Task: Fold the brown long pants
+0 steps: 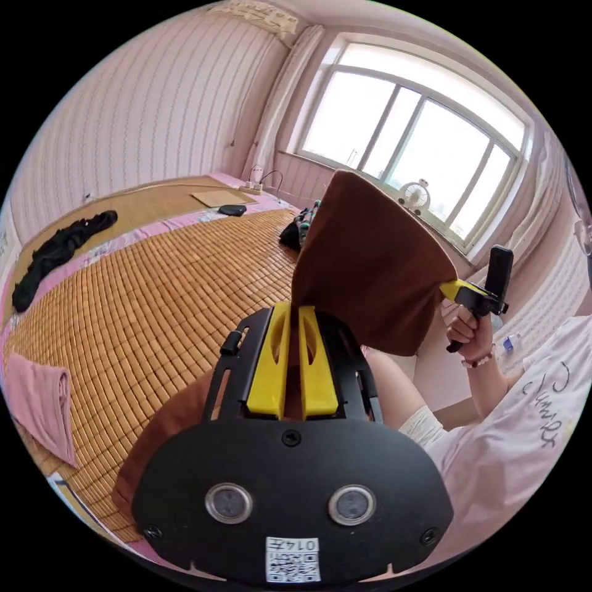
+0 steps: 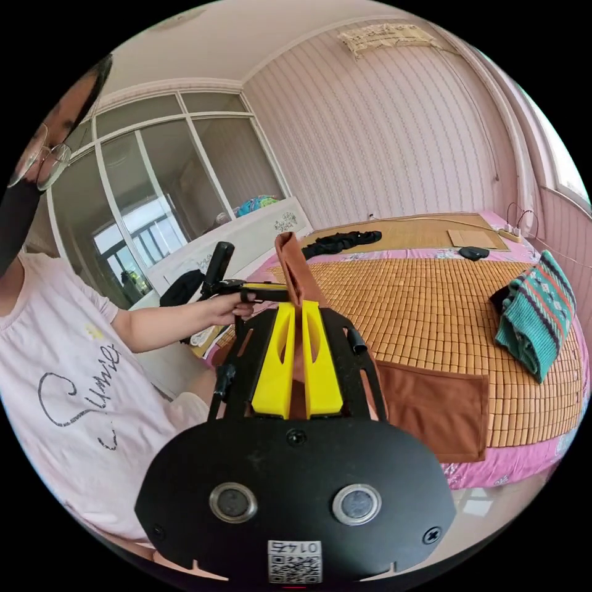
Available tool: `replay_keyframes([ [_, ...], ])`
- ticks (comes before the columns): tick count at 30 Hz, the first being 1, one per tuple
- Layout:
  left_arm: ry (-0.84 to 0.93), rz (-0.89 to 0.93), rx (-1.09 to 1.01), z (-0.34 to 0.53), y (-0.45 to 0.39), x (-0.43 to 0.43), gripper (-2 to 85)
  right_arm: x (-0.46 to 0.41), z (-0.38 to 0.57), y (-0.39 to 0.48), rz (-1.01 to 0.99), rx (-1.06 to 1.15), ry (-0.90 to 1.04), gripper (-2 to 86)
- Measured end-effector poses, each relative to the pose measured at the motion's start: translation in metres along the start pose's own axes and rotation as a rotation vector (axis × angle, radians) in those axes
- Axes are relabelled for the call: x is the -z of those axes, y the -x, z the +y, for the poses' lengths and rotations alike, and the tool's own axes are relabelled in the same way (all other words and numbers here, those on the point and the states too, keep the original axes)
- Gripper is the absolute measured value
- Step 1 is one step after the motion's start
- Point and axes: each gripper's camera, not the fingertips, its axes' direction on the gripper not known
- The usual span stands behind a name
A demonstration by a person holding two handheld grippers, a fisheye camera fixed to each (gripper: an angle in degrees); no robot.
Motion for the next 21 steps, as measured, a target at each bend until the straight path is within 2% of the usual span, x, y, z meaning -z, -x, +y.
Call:
replay_keyframes([
  [1, 0.0, -0.016, 0.03, 0.013, 0.006, 0.007, 4.0, -0.002, 0.002, -0.011, -0.024, -0.06, -0.011, 0.9],
  [3, -0.038, -0.17, 0.138, 0.068, 0.025, 0.037, 5.3, -0.001, 0.007, -0.031, -0.036, -0.169, -0.04, 0.9],
  [6, -0.019, -0.378, 0.31, 0.137, 0.055, 0.075, 8.3, 0.012, 0.019, -0.062, 0.057, -0.335, -0.104, 1.1],
  [9, 0.023, -0.472, 0.488, 0.196, 0.084, 0.114, 10.6, 0.044, 0.029, -0.085, 0.204, -0.481, -0.245, 1.3],
  [11, 0.051, -0.514, 0.568, 0.225, 0.095, 0.132, 12.4, 0.066, 0.034, -0.099, 0.4, -0.578, -0.306, 1.6],
  [14, 0.024, -0.489, 0.657, 0.264, 0.107, 0.153, 13.7, 0.063, 0.027, -0.118, 0.598, -0.647, -0.191, 2.5],
  [17, 0.074, -0.457, 0.638, 0.29, 0.117, 0.154, 15.1, 0.029, 0.001, -0.109, 0.695, -0.572, -0.074, 3.5],
  [19, 0.131, -0.491, 0.61, 0.3, 0.125, 0.151, 15.9, -0.007, -0.021, -0.096, 0.719, -0.48, -0.005, 4.0],
  [21, 0.226, -0.528, 0.6, 0.311, 0.141, 0.148, 16.3, -0.057, -0.046, -0.085, 0.662, -0.38, 0.085, 4.6],
])
